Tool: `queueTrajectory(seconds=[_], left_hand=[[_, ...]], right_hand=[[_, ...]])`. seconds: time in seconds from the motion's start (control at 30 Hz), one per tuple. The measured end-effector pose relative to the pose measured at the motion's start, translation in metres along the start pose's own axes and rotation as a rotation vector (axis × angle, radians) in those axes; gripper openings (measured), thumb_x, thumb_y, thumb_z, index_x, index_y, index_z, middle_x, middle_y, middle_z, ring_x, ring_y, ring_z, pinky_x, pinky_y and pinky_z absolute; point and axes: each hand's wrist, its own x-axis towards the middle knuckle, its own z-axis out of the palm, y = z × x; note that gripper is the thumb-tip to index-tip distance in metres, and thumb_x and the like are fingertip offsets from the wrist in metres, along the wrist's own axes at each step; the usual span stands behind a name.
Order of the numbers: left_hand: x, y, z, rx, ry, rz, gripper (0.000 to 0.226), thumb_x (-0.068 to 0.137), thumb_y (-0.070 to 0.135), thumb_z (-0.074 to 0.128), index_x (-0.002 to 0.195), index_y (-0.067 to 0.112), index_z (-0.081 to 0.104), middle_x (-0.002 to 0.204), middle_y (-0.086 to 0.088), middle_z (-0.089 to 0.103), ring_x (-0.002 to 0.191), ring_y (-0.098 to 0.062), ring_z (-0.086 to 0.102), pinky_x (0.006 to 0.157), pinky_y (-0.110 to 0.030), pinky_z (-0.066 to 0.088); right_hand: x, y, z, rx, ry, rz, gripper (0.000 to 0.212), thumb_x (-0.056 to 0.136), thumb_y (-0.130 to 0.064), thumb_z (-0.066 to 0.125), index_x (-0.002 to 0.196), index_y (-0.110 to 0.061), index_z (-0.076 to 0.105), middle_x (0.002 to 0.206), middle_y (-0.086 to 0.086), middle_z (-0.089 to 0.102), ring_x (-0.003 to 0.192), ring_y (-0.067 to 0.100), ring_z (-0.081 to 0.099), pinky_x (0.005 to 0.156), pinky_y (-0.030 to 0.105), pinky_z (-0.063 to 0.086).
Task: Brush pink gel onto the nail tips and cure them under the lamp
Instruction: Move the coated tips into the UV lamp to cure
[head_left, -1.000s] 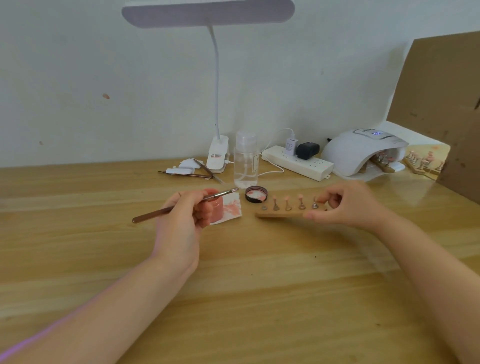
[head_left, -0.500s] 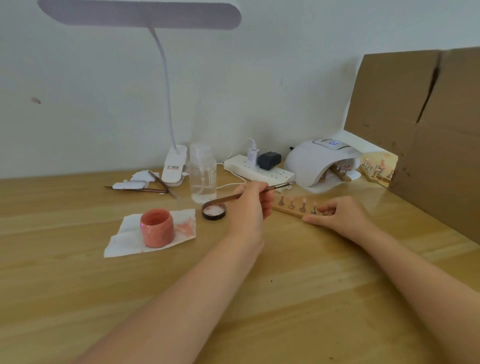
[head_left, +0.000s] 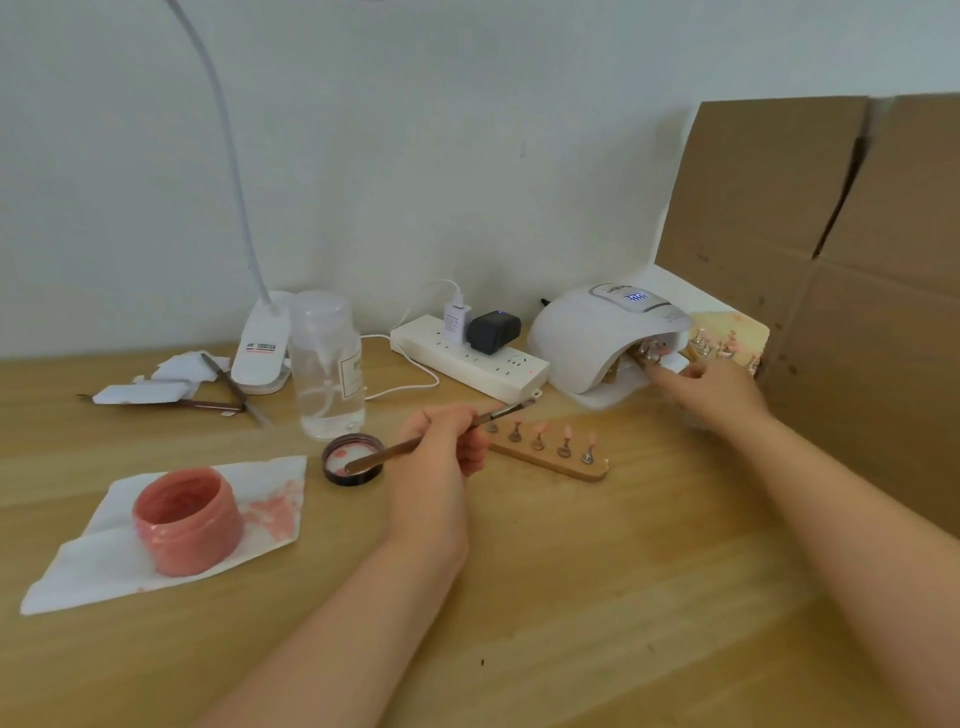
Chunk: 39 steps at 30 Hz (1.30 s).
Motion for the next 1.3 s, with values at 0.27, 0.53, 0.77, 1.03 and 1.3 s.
queueTrajectory(seconds=[0.27, 0.53, 0.77, 1.03, 1.3], left_hand=[[-0.001, -0.006, -0.002, 0.093, 0.006, 0.12, 0.04, 0.087, 0.0, 0.055, 0.054, 0.02, 0.066, 0.052, 0.003, 0.057, 0.055, -0.01, 0.052, 0.063, -0.028, 0.041], [-0.001, -0.01, -0.001, 0.132, -0.029, 0.159, 0.041, 0.086, 0.0, 0.055, 0.054, 0.022, 0.067, 0.051, 0.0, 0.056, 0.054, -0.011, 0.049, 0.06, -0.027, 0.039], [-0.002, -0.01, -0.003, 0.15, -0.03, 0.188, 0.035, 0.083, 0.006, 0.059, 0.055, 0.025, 0.068, 0.05, 0.002, 0.056, 0.055, -0.012, 0.048, 0.06, -0.028, 0.038], [-0.005, -0.007, -0.002, 0.145, -0.037, 0.169, 0.042, 0.086, 0.001, 0.056, 0.053, 0.026, 0.067, 0.05, 0.002, 0.055, 0.055, -0.01, 0.048, 0.061, -0.028, 0.039], [-0.003, -0.006, -0.003, 0.174, -0.045, 0.169, 0.041, 0.086, 0.002, 0.056, 0.054, 0.025, 0.067, 0.051, 0.002, 0.056, 0.057, -0.012, 0.048, 0.063, -0.028, 0.04]], right_hand=[[0.036, -0.005, 0.024, -0.215, 0.043, 0.102, 0.03, 0.085, -0.044, 0.052, 0.08, -0.016, 0.06, 0.084, 0.009, 0.063, 0.078, 0.029, 0.057, 0.065, 0.032, 0.044], [0.028, 0.016, 0.018, -0.249, 0.189, 0.069, 0.029, 0.083, -0.037, 0.062, 0.074, -0.01, 0.068, 0.09, 0.021, 0.066, 0.093, 0.036, 0.061, 0.072, 0.033, 0.044], [-0.009, 0.044, -0.019, -0.246, 0.258, 0.049, 0.037, 0.075, -0.039, 0.07, 0.055, -0.008, 0.062, 0.056, 0.01, 0.059, 0.061, 0.03, 0.048, 0.054, 0.033, 0.037], [-0.009, 0.041, -0.022, -0.275, 0.174, 0.109, 0.047, 0.075, -0.041, 0.071, 0.047, -0.011, 0.047, 0.051, 0.005, 0.051, 0.056, 0.023, 0.051, 0.044, 0.028, 0.029], [0.02, 0.031, -0.008, -0.263, 0.26, 0.235, 0.046, 0.076, -0.043, 0.073, 0.06, -0.009, 0.046, 0.072, 0.01, 0.054, 0.067, 0.027, 0.048, 0.046, 0.028, 0.032]])
